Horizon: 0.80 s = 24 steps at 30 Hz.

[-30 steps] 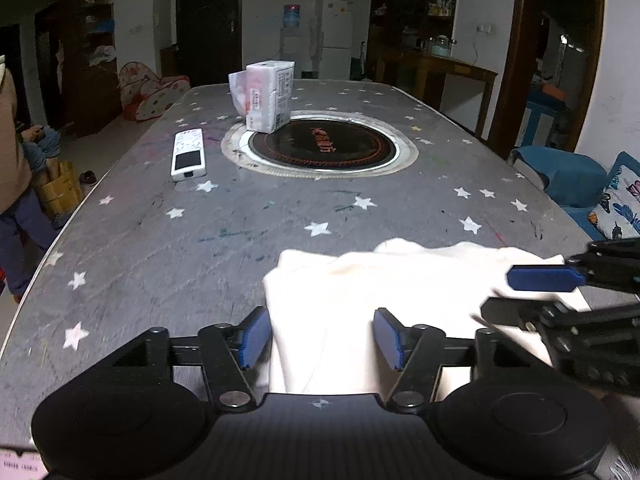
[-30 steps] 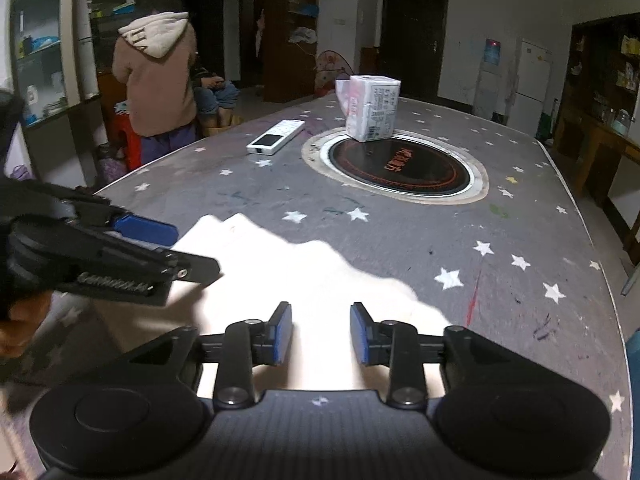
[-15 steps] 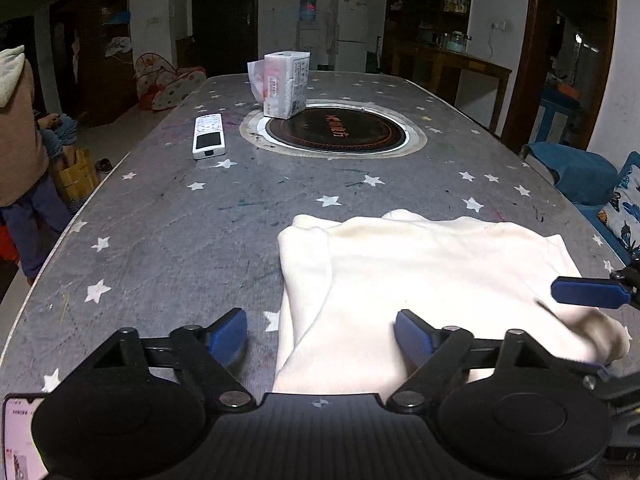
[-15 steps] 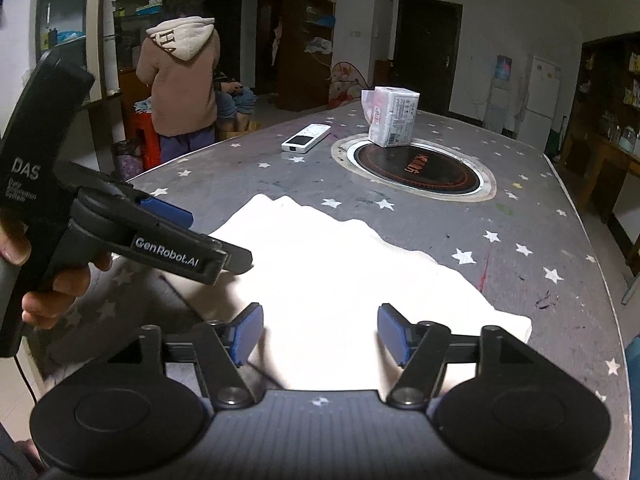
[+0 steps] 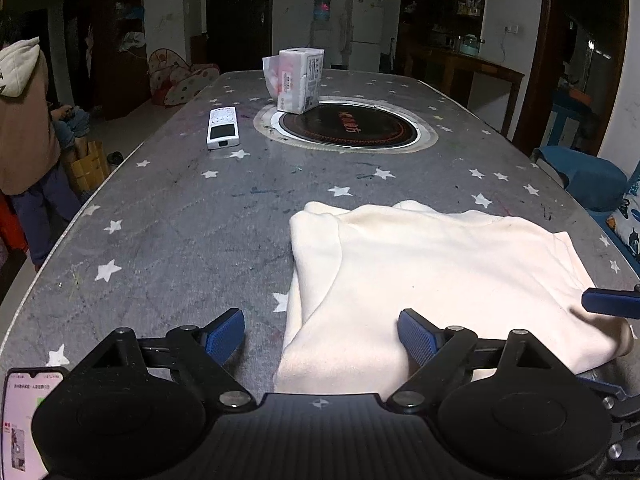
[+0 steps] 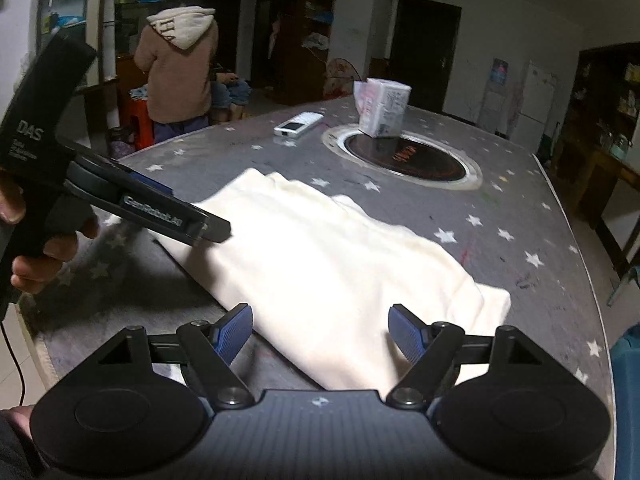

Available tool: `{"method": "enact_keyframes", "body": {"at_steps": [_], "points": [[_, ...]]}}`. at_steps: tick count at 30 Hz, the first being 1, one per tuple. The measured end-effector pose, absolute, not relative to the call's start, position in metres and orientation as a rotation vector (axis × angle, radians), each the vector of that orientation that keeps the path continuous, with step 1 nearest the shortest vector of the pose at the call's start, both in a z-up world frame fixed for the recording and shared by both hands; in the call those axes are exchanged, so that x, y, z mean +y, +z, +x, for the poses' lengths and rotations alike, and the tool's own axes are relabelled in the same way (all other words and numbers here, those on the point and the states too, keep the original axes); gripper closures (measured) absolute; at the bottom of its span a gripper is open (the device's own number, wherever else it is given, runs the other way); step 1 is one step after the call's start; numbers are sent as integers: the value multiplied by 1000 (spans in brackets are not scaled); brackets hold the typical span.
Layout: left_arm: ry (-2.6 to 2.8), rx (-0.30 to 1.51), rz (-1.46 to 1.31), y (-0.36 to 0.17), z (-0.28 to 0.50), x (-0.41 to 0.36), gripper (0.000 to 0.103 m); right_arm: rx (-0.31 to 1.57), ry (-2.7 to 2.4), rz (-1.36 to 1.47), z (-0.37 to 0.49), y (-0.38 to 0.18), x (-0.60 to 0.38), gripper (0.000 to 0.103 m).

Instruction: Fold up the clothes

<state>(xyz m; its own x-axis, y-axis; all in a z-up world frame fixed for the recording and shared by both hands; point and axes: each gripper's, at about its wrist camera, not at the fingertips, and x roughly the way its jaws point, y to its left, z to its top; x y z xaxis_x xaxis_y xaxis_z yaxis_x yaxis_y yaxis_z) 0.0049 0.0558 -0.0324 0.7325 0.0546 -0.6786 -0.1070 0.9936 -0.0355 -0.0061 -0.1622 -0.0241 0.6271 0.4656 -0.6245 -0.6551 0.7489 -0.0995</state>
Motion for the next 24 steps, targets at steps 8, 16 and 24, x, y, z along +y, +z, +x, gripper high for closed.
{"method": "enact_keyframes", "body": {"at_steps": [8, 16, 24], "points": [[59, 762, -121, -36, 4, 58, 25, 645, 638, -357, -2, -35, -170, 27], [21, 773, -144, -35, 2, 54, 44, 669, 655, -382, 3, -42, -175, 27], [-26, 787, -145, -34, -1, 46, 47, 688, 667, -396, 9, -42, -183, 26]]}}
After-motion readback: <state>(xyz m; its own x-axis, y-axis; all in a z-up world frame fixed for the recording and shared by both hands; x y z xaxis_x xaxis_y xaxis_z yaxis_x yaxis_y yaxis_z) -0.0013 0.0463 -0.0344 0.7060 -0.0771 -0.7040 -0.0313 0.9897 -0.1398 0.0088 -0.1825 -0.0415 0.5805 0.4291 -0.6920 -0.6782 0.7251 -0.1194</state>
